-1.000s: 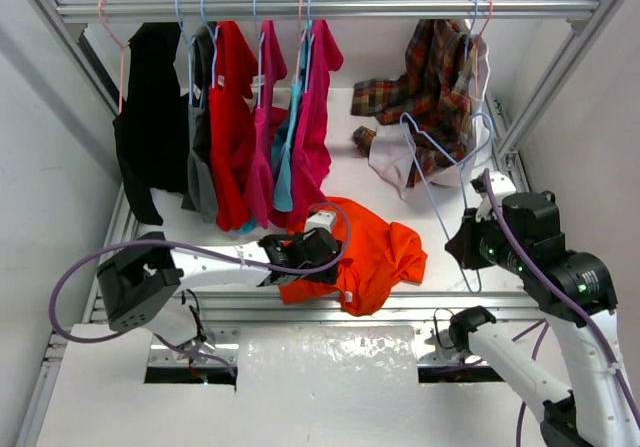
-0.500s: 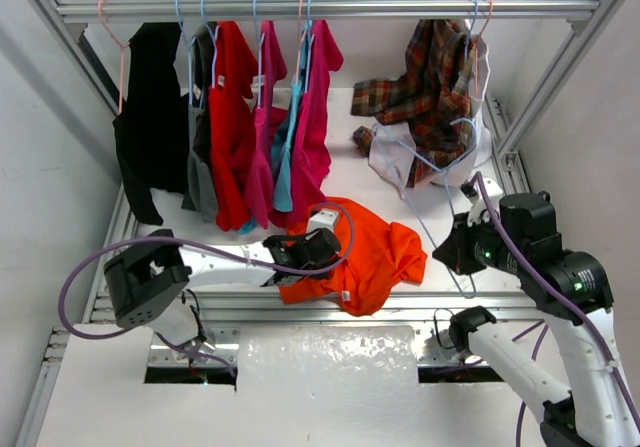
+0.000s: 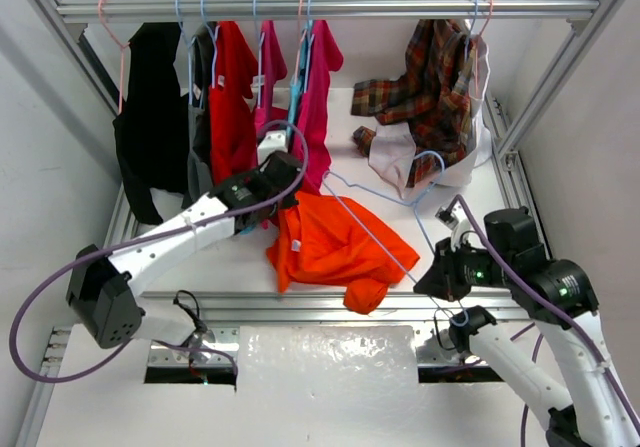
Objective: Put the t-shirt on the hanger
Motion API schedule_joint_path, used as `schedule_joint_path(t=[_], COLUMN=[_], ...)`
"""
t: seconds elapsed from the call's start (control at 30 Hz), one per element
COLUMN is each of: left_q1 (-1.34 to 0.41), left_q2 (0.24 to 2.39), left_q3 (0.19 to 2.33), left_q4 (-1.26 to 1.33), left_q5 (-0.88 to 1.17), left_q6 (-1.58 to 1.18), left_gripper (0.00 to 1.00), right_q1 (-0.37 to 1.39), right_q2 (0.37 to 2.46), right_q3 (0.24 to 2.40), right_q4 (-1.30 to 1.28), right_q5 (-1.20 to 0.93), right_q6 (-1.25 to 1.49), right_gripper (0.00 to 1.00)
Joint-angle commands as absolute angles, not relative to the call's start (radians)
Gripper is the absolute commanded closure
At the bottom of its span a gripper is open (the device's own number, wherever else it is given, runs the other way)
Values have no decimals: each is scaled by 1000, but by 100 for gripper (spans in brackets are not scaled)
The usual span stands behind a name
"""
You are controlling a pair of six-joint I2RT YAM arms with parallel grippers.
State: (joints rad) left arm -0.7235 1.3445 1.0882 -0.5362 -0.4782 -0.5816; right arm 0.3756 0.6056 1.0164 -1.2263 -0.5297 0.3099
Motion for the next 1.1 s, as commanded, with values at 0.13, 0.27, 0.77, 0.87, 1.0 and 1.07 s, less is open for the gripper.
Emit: schedule_joint_path(t=[0.13,0.27,0.77,0.87,1.0,1.07], left_q1=[-706,-707,-726,-745,-761,-762], left_q2=[1436,1457,1503,1512,1517,1525], left_q3=[1331,1374,1401,1422,1439,1445], left_q4=[-643,-627,-617,-607,-617,-623], left_q5=[-419,-315,-258,-245,-262,-284], left_q6=[-488,-463,-449,-456,-456,-451], left_gripper=[100,100,100,100,100,100], right_q1=[379,380,380,379,382,383], right_q2=[623,644,640,663,675,675], right_q3=[908,868,835,796,782,785], right_q4=[-1167,-1103,-1013,-980,-940,-936], right_q5=[-575,-636,-719,-683,-713,-745], right_q6=[325,341,373,373,385,388], right_gripper=[100,100,100,100,100,100])
